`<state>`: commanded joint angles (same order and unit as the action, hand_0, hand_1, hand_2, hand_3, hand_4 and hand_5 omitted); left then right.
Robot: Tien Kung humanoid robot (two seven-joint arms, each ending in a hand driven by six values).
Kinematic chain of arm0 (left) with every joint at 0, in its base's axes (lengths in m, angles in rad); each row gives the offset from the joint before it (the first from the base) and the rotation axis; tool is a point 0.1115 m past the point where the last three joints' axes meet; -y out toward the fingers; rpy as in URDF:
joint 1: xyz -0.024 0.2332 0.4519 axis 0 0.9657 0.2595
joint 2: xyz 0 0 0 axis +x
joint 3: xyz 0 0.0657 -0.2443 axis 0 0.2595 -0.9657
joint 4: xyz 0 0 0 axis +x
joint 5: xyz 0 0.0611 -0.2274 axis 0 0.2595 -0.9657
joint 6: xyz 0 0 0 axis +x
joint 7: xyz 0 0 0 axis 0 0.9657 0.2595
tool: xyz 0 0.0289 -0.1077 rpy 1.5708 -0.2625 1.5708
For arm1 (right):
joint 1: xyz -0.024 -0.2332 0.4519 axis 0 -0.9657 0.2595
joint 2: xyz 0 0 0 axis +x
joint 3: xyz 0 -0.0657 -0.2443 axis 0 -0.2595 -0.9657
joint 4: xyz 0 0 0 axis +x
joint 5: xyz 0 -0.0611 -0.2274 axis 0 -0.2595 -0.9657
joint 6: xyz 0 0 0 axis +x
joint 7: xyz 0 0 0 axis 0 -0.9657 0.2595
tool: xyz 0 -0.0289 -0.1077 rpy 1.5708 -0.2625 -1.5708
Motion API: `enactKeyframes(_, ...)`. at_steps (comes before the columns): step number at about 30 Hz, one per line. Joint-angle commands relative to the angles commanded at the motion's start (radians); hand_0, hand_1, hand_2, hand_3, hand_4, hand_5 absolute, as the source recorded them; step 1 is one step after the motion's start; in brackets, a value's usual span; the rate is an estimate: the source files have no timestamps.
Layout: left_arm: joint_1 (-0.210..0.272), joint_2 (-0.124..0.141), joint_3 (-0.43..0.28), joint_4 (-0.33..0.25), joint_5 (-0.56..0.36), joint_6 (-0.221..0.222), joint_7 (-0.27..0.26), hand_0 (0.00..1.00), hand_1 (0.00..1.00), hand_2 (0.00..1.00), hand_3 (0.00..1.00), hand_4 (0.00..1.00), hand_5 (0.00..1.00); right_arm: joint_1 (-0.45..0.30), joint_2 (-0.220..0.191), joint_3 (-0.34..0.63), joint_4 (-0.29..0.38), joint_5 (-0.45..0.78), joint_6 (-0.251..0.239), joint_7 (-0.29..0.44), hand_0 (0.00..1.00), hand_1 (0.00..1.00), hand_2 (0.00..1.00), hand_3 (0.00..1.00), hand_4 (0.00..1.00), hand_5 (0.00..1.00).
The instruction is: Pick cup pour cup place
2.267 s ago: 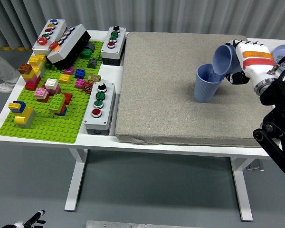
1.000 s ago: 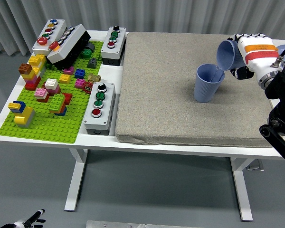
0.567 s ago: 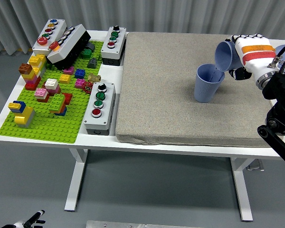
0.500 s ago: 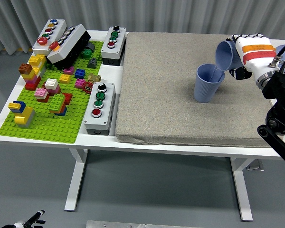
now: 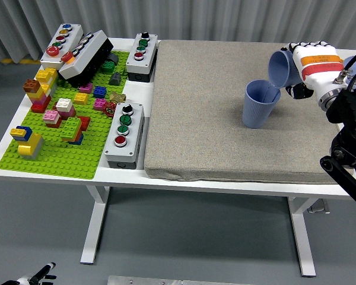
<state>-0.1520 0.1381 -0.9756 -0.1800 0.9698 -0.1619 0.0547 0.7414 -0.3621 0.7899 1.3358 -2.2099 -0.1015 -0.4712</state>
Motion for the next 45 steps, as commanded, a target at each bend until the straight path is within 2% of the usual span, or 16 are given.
enactKeyframes(23,-0.001,0.001,0.002,0.000,-0.002,-0.001,0.000,0.874,0.856,0.862,0.771,0.642,0.953,-0.003,0.003,0.006,0.007,0.023,0.000,-0.008,0.854,0.706,0.607,0.667,0.769,0.142)
enactKeyframes(28,0.000,0.000,0.001,0.000,-0.002,0.000,0.000,0.874,0.856,0.862,0.771,0.642,0.953,-0.015,0.015,0.025,-0.015,0.112,-0.012,0.016,0.854,0.706,0.607,0.667,0.769,0.142)
enactKeyframes(35,0.001,-0.002,0.002,0.000,-0.003,0.000,0.000,0.873,0.856,0.863,0.771,0.642,0.953,-0.047,0.047,0.139,-0.062,0.353,-0.079,0.102,0.853,0.707,0.607,0.666,0.767,0.146)
enactKeyframes(45,0.006,-0.003,0.006,0.000,-0.006,0.000,0.000,0.873,0.856,0.863,0.771,0.641,0.954,-0.071,0.062,0.288,-0.100,0.458,-0.105,0.145,0.853,0.707,0.607,0.665,0.767,0.146)
